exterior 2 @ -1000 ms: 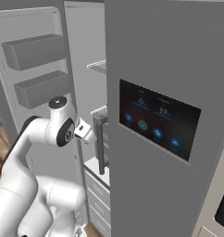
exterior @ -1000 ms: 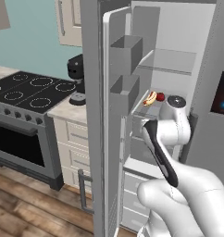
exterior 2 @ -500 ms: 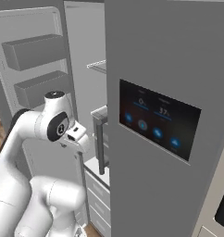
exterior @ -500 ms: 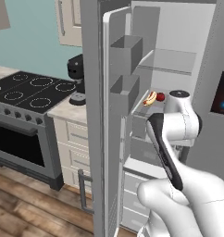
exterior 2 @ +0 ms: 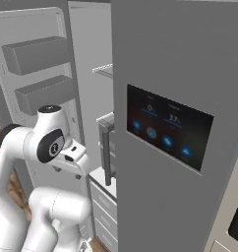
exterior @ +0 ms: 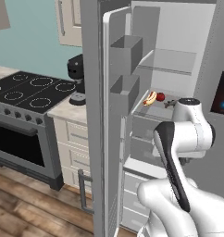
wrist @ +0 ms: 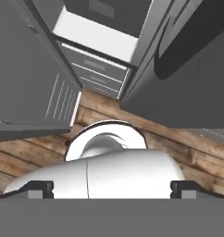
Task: Store the hot dog in the freezer for long-term storage. Close the freezer door after placing the cooked food.
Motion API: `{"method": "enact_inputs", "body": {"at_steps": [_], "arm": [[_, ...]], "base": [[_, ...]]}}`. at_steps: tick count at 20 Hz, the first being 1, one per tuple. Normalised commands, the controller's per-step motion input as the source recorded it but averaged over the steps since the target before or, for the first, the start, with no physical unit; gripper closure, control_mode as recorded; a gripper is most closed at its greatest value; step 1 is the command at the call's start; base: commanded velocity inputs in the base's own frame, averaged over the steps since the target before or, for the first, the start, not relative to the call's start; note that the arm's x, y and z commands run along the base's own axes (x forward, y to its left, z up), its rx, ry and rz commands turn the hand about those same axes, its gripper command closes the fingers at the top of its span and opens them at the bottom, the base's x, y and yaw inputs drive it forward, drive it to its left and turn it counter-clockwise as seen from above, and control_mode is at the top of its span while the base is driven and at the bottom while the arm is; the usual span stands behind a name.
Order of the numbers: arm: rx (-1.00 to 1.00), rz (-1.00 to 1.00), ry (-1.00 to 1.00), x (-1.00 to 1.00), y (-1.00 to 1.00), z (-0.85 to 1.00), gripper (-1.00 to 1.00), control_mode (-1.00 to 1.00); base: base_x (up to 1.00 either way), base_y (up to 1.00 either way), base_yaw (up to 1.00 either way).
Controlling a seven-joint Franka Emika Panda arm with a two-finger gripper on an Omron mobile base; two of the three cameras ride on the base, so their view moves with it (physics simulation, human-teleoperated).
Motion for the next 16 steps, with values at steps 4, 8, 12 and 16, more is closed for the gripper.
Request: {"method": "enact_inputs", "body": {"at_steps": [4, 8, 12, 16], "arm": [[0.09, 0.13, 0.10, -0.07, 0.14, 0.00, -1.00, -1.00], [0.01, 0.06, 0.03, -0.01, 0.31, 0.00, -1.00, -1.00], [0.00, 0.00, 0.00, 0.00, 0.02, 0.00, -1.00, -1.00], [0.00, 0.00, 0.00, 0.00, 0.00, 0.00, -1.00, -1.00]], "base": [[0.00, 0.00, 0.00], [0.00, 0.00, 0.00], [0.00, 0.00, 0.00], [0.00, 0.00, 0.00]]}}
